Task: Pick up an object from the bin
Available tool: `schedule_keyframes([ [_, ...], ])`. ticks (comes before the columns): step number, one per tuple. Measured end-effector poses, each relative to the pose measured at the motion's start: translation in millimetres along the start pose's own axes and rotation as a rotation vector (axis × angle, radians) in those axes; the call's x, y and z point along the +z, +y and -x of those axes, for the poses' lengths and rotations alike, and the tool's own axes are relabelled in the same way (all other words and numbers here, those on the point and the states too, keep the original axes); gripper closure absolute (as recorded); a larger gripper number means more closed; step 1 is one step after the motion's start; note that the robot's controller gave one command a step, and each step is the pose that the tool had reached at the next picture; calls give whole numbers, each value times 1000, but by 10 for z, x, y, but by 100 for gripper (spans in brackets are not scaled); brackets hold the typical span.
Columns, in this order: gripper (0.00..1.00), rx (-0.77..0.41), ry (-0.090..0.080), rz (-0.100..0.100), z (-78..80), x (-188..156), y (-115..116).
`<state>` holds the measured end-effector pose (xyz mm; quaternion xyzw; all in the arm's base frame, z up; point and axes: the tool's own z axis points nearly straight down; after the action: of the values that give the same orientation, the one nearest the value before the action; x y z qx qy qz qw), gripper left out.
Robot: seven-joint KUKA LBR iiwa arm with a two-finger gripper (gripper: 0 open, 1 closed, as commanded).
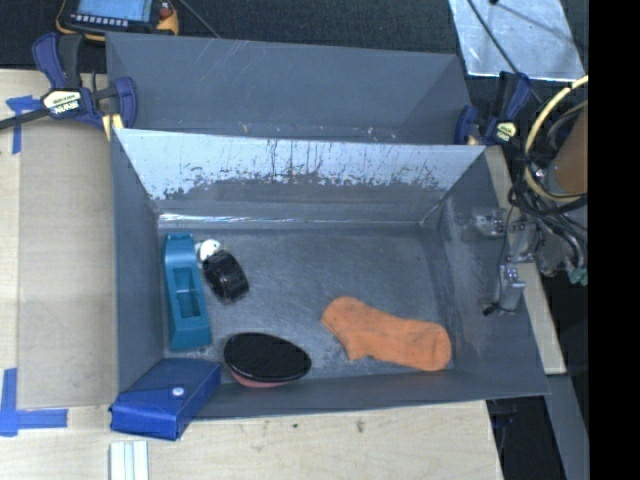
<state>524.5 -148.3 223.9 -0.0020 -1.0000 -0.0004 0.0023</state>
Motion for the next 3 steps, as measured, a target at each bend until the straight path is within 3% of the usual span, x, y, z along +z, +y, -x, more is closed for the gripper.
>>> schedule_keyframes([
  [1,0,-3,-8,-2,15,-48,9],
  [2,0,-9,-14,-3,-147,444,75],
  [3,0,140,-8,-1,-168,899,253],
])
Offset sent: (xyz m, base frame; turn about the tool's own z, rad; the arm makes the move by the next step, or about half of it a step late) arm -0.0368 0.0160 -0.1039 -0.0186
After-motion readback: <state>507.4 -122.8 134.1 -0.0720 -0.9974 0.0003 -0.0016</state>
